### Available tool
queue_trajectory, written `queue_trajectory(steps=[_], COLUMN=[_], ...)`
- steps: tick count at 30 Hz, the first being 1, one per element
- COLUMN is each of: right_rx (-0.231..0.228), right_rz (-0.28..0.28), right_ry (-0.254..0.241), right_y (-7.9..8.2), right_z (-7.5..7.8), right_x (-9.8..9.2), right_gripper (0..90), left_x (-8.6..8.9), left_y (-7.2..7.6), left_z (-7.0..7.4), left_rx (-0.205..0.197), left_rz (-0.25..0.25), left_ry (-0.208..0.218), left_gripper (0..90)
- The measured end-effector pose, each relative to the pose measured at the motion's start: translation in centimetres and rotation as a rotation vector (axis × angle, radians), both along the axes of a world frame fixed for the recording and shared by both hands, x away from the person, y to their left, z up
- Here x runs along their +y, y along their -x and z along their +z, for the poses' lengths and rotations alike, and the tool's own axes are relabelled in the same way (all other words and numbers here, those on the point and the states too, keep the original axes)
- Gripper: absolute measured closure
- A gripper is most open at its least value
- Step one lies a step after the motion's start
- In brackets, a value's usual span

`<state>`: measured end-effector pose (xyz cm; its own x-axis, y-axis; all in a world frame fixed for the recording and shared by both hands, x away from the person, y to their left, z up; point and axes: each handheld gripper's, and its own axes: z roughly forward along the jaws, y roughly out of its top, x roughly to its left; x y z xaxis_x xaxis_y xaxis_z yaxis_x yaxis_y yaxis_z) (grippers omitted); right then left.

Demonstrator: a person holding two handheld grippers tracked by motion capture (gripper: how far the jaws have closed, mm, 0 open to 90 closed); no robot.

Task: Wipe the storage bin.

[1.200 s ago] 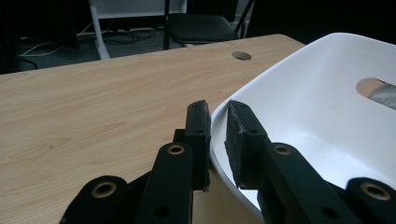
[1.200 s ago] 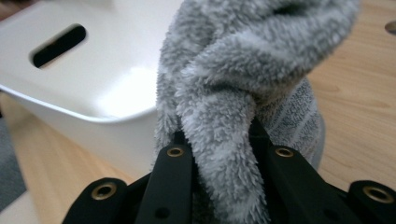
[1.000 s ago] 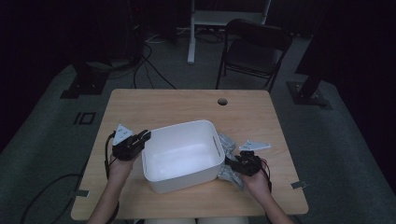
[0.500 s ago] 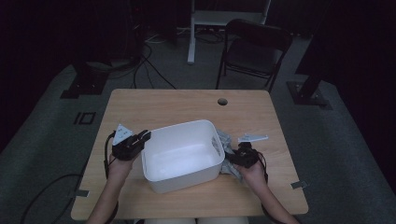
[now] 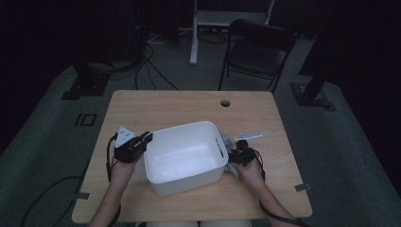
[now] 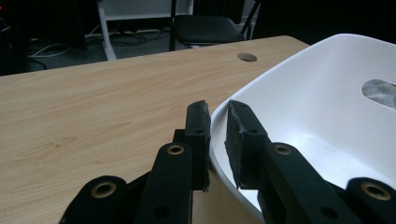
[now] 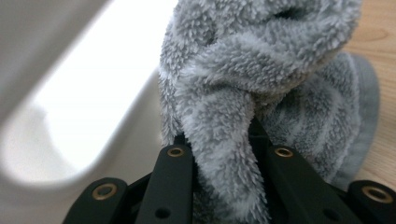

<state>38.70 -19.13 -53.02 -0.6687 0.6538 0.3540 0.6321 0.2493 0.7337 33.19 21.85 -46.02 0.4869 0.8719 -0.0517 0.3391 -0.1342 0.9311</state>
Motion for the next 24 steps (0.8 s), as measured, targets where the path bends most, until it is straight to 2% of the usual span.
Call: queue_trajectory(steps=[3, 8, 11, 15, 16, 21, 24], right_rx=[0.004, -0.051, -0.089, -0.122, -0.128, -0.154, -0.176], right_rz=[0.001, -0.019, -0.038, -0.07, -0.079, -0.129, -0.148], right_ry=[0.002, 0.027, 0.006, -0.017, -0.02, -0.026, -0.017], right_y=[-0.1, 0.3, 0.9, 2.0, 2.3, 4.4, 5.8], right_z=[0.0, 1.4, 2.8, 4.4, 4.7, 5.3, 5.3], right_x=[-0.1, -0.5, -1.5, -3.5, -4.1, -6.8, -7.8], right_gripper=[78.6, 78.3, 78.2, 78.1, 78.1, 78.0, 77.9], left_x=[0.2, 0.5, 0.7, 1.0, 1.1, 1.9, 2.3], left_y=[-0.1, -0.2, -0.3, -0.3, -0.2, 0.0, -0.4], left_z=[0.0, 0.0, 0.1, 0.0, 0.2, 1.4, 1.9], left_rx=[0.004, 0.022, 0.035, 0.043, 0.038, 0.001, 0.011], left_rz=[-0.014, -0.03, -0.054, -0.106, -0.103, -0.107, -0.126], left_ry=[0.005, 0.034, 0.036, 0.054, 0.054, 0.088, 0.094], left_gripper=[79.0, 78.6, 78.4, 63.6, 59.3, 52.3, 46.3])
